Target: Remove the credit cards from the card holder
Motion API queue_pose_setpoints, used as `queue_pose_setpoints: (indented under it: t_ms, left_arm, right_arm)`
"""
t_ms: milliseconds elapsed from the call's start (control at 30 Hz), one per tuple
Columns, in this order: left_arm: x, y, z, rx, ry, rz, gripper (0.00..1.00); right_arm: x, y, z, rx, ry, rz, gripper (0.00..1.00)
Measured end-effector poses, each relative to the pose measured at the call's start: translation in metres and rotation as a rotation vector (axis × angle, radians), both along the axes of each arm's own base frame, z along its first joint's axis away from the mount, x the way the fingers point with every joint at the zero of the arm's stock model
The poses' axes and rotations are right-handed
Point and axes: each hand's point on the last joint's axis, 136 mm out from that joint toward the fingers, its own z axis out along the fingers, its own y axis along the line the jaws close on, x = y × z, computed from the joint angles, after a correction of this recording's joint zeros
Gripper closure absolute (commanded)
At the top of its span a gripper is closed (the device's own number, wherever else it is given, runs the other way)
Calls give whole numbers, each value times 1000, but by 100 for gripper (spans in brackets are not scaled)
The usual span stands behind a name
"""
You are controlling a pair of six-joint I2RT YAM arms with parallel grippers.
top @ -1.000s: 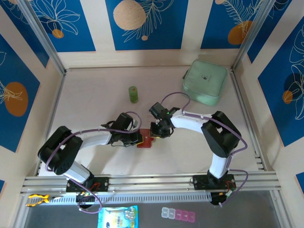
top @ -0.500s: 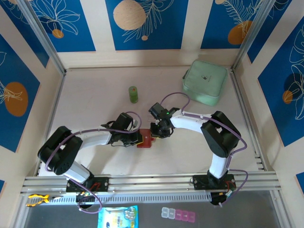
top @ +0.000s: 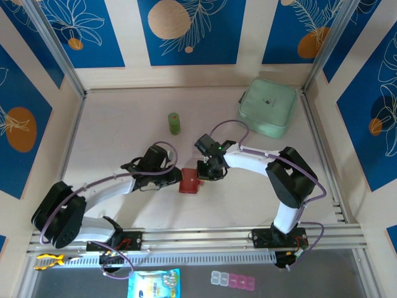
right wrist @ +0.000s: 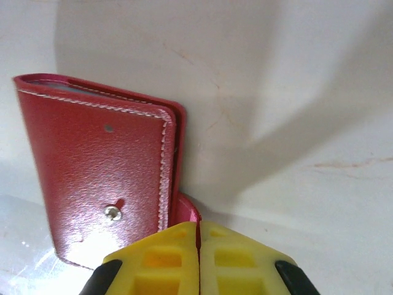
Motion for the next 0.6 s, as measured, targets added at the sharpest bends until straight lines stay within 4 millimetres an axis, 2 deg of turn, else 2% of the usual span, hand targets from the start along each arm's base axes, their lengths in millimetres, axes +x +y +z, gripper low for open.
queue_pose_setpoints:
  t_ms: [267, 600]
  left_arm:
    - [7, 10, 21, 9, -92, 28, 71]
    - [4, 20, 30, 25, -147, 18, 61]
  right_arm:
    - [-2, -9, 27, -6, -43, 8, 98]
    - [-6, -7, 50, -38, -67, 39, 98]
